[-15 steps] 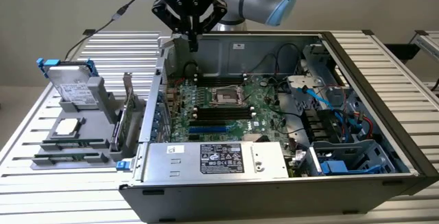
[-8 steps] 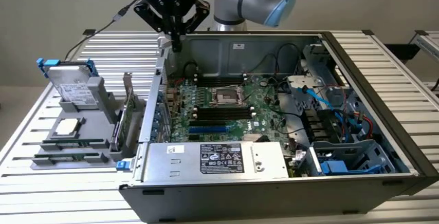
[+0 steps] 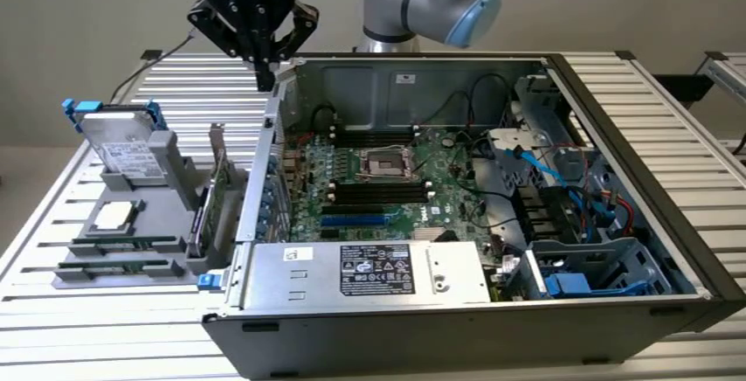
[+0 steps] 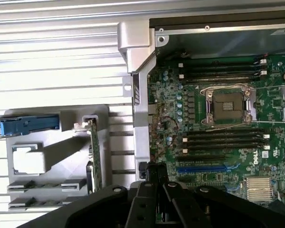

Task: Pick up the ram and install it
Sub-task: 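Reach for the ram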

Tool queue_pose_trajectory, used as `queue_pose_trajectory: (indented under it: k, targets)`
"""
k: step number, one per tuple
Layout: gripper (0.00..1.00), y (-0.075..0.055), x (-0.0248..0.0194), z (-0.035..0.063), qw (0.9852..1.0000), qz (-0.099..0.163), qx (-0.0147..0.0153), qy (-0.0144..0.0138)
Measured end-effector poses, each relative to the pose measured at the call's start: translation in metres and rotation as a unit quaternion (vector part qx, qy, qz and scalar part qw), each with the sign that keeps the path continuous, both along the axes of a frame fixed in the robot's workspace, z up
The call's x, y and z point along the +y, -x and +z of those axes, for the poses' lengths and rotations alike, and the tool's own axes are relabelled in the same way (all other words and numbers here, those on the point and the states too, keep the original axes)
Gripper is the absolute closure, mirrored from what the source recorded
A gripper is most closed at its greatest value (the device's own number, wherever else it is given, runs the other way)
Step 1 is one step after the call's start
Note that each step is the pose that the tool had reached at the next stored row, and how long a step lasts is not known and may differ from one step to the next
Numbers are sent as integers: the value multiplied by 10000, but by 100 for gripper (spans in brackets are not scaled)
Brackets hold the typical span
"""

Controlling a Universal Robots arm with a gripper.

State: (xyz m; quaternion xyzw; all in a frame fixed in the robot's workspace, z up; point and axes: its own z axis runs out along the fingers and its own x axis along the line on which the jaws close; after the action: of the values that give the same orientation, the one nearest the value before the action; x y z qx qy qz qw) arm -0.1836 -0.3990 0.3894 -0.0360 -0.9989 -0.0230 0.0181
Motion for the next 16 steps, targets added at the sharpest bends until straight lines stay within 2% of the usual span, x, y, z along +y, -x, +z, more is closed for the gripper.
queue_pose_trajectory:
  k: [3,6,11,14,16]
  targets:
    - [90,130,-3,-38,10000,-1,55,0]
    - [90,262,-9,-89,10000,0,80,0]
    - [90,466,-33,-170,10000,0,96,0]
    - [90,645,-77,-224,10000,0,97,0]
    - [90,701,-100,-241,10000,0,97,0]
